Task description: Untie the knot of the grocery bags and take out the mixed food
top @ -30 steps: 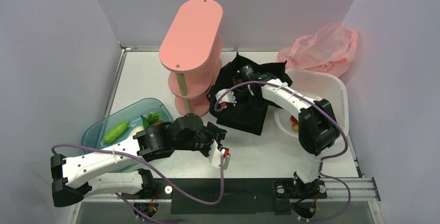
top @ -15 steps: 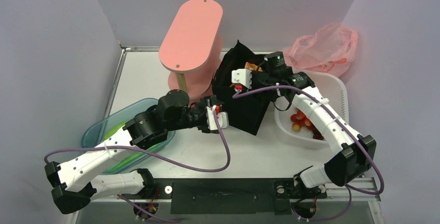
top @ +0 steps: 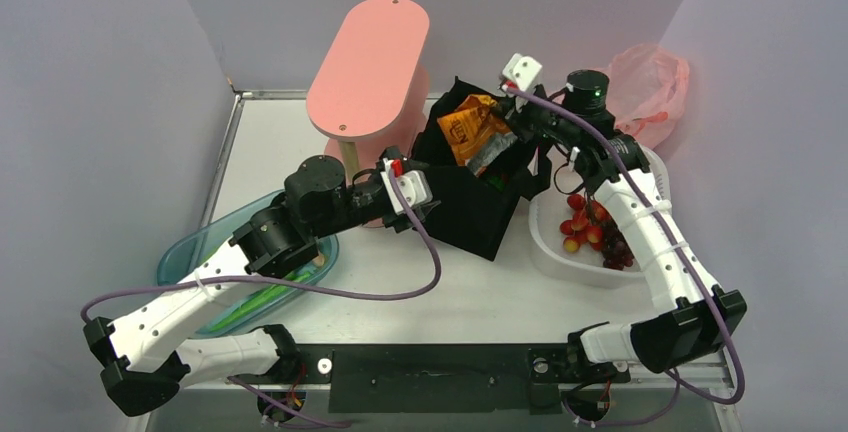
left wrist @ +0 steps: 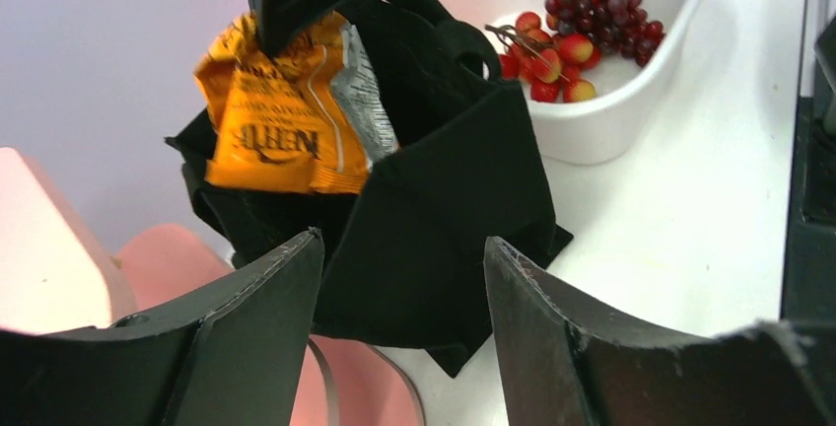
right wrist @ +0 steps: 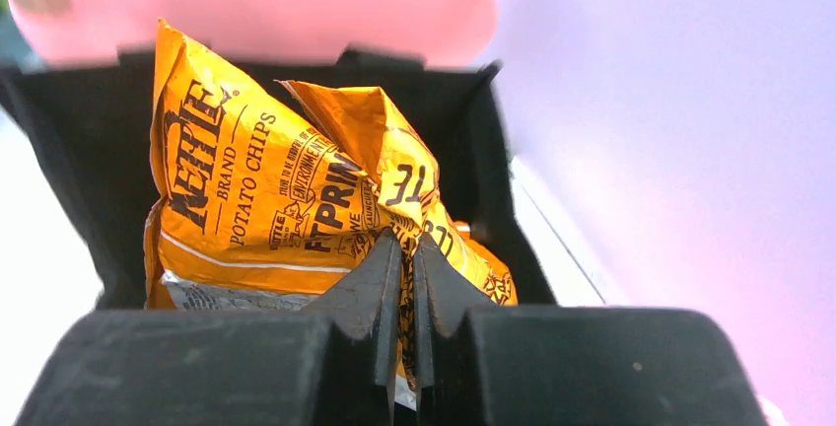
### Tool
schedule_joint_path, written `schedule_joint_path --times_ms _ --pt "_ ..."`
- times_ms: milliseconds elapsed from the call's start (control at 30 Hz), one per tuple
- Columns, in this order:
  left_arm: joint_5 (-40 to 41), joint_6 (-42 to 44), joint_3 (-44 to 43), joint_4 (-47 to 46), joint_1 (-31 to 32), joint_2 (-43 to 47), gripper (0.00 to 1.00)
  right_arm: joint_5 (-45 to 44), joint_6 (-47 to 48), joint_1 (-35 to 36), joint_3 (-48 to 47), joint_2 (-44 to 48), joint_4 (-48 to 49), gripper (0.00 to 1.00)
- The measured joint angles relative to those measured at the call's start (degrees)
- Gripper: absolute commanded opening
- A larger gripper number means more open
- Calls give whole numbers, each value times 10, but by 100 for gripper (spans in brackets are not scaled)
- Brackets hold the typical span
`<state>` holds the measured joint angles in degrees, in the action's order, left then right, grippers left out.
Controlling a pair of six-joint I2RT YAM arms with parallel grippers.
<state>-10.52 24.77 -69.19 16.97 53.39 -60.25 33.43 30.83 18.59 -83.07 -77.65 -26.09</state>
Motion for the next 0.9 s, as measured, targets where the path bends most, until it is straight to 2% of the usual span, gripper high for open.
schedule_joint_path --times_ms 267,433,700,900 --pt "30 -16 -65 -24 -20 -40 60 -12 -214 -8 -43 28 138 0" --pt "43 -36 -93 -35 -37 -49 66 -33 -314 -18 -57 50 195 0" --pt "12 -128 -119 -71 -44 -56 68 -50 -429 -21 -58 80 242 0" --pt "15 -187 -160 -92 -39 -101 68 -46 -454 -17 -53 95 243 0"
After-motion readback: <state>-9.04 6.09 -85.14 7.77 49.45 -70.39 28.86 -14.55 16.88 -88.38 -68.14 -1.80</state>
